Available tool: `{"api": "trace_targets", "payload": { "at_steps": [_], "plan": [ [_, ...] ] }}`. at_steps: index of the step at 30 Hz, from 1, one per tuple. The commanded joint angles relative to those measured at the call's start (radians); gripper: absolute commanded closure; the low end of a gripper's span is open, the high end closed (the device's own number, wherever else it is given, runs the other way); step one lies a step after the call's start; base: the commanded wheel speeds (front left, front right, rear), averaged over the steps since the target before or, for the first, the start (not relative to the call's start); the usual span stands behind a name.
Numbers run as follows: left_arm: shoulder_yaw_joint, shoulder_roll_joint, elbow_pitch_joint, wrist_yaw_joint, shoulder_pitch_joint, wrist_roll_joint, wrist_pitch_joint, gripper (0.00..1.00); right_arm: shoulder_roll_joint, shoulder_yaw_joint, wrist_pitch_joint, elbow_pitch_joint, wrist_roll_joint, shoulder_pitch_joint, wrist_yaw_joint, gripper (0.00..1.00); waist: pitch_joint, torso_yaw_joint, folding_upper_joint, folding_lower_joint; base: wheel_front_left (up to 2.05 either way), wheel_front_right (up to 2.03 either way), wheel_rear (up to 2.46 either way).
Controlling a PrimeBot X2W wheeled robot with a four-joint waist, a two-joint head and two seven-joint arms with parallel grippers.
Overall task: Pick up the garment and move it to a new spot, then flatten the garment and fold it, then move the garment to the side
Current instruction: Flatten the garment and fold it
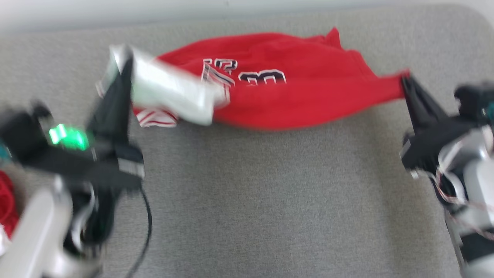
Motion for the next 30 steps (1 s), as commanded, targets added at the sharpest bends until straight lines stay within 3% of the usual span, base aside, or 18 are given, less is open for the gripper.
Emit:
{"api": "trace_targets", "payload": {
  "at_steps": [1,6,13,20,30],
  "plan": [
    [0.001,0.013,-0.043,0.016,0.081,-0.034,0.023,1.00,0.005,-0.033,0.047,-0.056,0.021,0.070,0.001,1.00,-0.067,0.028,0.0001,0.0002,0.00,0.00,0.00],
    [0.012,0.037,-0.155,0.055,0.302,-0.139,0.078,1.00,0.071,-0.140,0.175,-0.216,0.051,0.276,0.001,1.00,-0.118,0.046,0.0001,0.0002,0.00,0.00,0.00],
    [0.007,0.063,-0.209,0.089,0.538,-0.243,0.129,1.00,0.187,-0.278,0.306,-0.336,0.027,0.511,0.001,1.00,-0.177,0.075,0.0001,0.0002,0.00,0.00,0.00],
    [-0.016,0.084,-0.225,0.101,0.717,-0.389,0.223,1.00,0.264,-0.351,0.360,-0.387,0.003,0.638,0.001,1.00,-0.213,0.082,0.0001,0.0002,0.00,0.00,0.00],
    [-0.004,0.156,-0.239,0.163,0.906,-0.530,0.332,1.00,0.320,-0.433,0.435,-0.409,-0.053,0.745,0.001,1.00,-0.239,0.090,0.0001,0.0002,0.00,0.00,0.00]
  ]
}}
